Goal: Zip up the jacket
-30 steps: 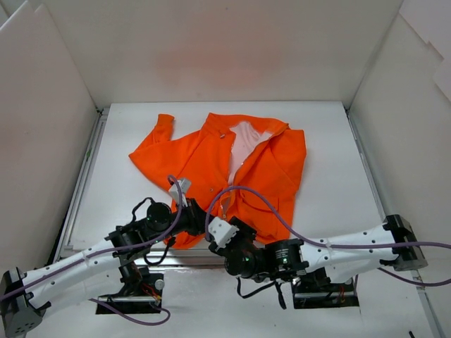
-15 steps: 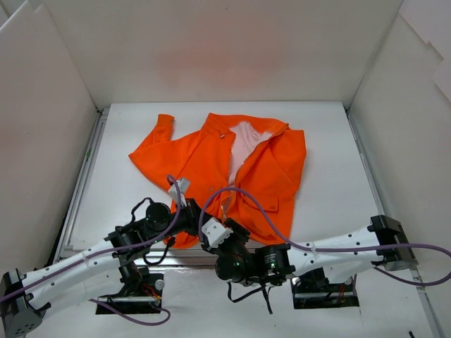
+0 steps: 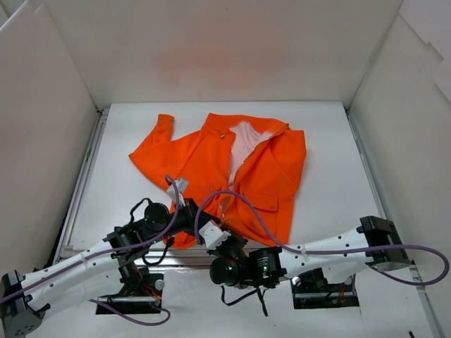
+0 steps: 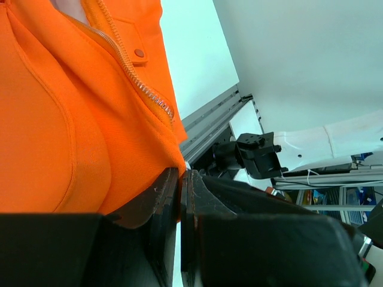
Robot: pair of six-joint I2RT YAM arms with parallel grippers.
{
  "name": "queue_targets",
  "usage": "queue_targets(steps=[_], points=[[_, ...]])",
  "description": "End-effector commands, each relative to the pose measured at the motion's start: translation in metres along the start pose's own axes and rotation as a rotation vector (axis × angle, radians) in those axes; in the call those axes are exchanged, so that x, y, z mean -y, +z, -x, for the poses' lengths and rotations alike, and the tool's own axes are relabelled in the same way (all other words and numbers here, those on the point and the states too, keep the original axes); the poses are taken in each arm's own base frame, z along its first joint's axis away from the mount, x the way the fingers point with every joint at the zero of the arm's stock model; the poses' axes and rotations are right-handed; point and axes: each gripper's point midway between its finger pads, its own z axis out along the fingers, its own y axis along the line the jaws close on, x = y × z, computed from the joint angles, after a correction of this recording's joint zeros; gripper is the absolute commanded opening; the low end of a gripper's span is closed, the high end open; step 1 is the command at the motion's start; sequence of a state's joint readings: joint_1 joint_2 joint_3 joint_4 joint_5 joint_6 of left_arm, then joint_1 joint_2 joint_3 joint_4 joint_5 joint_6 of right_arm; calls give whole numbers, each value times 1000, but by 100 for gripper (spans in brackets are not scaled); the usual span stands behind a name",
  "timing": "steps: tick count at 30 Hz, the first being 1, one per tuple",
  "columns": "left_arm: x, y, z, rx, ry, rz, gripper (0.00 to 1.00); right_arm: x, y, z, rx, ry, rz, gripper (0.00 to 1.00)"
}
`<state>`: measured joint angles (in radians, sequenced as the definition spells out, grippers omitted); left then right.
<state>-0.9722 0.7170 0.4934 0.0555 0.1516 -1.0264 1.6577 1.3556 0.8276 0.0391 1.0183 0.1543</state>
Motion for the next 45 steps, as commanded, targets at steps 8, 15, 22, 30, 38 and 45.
queue_targets(steps=[8,15,22,30,38,45], points=[[30,-5,16,42,-2,-108,0,9,-14,26,45,129,28,0],[28,-6,14,41,-1,-103,0,11,-24,31,59,175,108,0],[25,-7,11,29,6,-98,0,5,-29,36,63,183,170,0],[2,-12,1,-18,72,10,0,-1,-34,46,73,196,264,0],[-7,-23,-10,-55,109,38,0,35,-20,55,96,283,169,0],[0,-27,-17,-102,170,11,0,56,18,50,28,362,123,0]])
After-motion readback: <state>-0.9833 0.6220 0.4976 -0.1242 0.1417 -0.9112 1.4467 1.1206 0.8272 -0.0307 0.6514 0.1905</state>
